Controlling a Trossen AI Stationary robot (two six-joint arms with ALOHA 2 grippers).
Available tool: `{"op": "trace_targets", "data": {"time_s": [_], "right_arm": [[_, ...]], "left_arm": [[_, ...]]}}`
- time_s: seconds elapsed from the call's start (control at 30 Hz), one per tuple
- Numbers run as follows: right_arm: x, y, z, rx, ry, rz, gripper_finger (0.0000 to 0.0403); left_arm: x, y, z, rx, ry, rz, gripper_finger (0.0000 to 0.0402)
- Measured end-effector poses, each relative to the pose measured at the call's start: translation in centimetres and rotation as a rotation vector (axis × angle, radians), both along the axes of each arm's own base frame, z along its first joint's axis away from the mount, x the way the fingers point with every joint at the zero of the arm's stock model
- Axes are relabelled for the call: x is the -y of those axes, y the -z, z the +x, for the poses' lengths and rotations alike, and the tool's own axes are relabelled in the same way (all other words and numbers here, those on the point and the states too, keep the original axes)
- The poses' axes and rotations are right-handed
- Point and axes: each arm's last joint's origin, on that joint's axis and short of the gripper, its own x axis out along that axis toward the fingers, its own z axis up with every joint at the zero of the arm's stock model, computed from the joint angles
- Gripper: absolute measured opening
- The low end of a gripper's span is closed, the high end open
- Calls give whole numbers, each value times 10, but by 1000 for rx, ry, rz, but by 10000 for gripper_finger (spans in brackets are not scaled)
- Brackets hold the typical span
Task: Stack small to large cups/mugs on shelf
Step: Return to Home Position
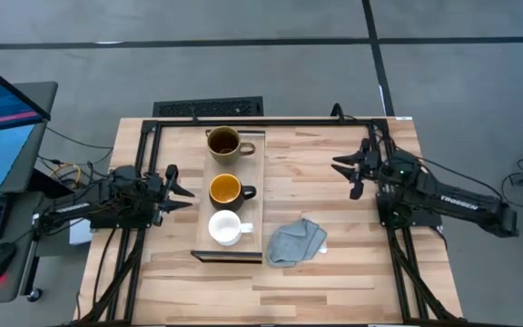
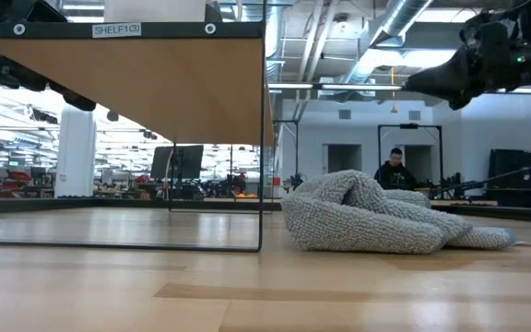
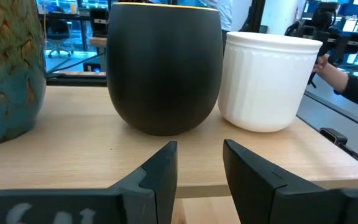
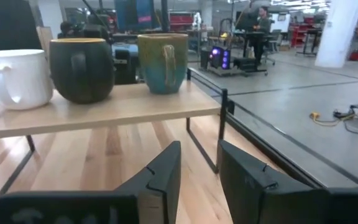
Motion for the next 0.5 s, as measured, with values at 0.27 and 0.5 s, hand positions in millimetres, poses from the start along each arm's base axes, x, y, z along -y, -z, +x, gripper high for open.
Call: {"op": "trace_targets", "data": {"time_s": [0.27,0.5], "right_arm": [[-5,12,-11,24,11,-8,127],[-6,32,-16,84,32,-33,127]], "left_arm": [[0,0,0,1,-8,8,119],[0,0,0,1,-9,7,119]]}}
